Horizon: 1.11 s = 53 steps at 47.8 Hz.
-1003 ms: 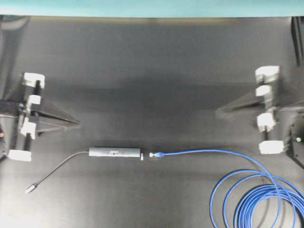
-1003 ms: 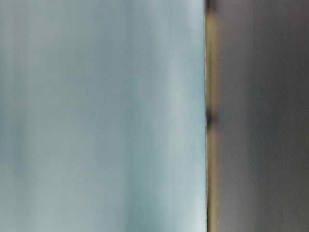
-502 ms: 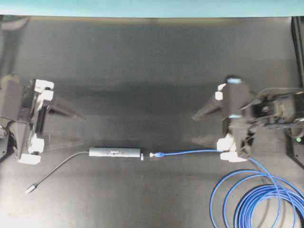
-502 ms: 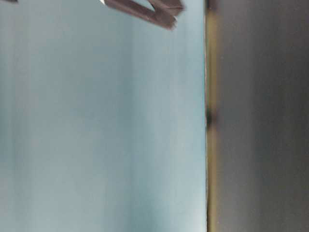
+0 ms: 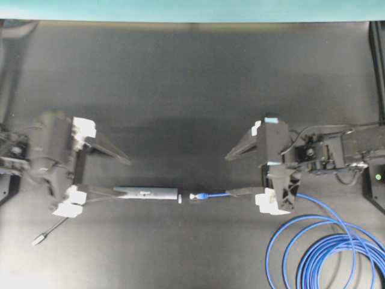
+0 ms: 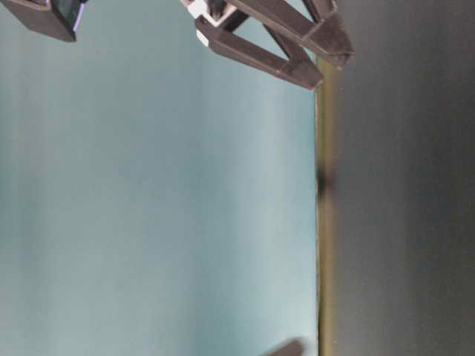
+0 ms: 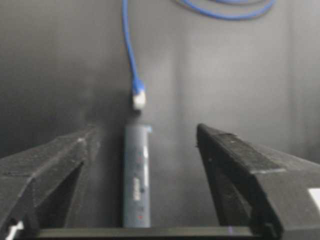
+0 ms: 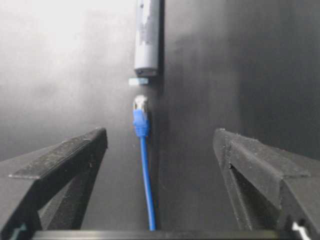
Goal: Insert the LAN cable into the hub.
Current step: 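Move both grippers inward toward the grey hub and blue cable plug, then lower the left gripper over the grey hub and close on it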
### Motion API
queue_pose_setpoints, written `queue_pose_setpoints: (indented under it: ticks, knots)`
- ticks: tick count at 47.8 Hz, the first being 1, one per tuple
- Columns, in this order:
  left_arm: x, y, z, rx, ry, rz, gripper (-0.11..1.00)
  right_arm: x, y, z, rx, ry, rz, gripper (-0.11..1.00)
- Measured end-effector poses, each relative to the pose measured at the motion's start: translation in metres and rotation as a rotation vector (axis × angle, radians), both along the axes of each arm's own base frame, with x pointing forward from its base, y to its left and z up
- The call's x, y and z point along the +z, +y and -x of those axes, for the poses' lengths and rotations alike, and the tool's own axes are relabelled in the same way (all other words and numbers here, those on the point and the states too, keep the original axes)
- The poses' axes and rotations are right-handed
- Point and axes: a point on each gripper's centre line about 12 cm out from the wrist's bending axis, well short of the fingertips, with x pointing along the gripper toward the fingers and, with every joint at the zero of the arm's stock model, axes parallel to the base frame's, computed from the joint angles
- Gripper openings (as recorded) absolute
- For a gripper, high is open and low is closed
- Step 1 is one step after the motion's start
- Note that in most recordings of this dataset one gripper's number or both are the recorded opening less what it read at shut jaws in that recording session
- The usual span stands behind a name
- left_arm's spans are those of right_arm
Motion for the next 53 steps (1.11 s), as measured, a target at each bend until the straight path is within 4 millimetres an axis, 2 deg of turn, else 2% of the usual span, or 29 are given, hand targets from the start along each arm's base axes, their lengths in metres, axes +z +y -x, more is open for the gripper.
queue_pose_setpoints:
  ticks: [7,19,38,53]
  knots:
    - [-0.032,0.0,-0.001,0.005,0.028,0.031,0.76,0.0,0.001,-0.001,0.0,-0.006,-0.004,0.83]
    - [-0.064,0.0,-0.009,0.005,0.007,0.041,0.75,0.0,0.002,-0.001,-0.01,-0.004,-0.021,0.83]
    - [-0.1,-0.004,-0.024,-0.006,0.031,0.045,0.75,0.0,0.002,-0.002,-0.032,-0.011,-0.05,0.83]
    - [-0.116,-0.011,-0.025,-0.025,0.075,0.044,0.75,0.001,0.002,-0.002,-0.045,-0.011,-0.067,0.83]
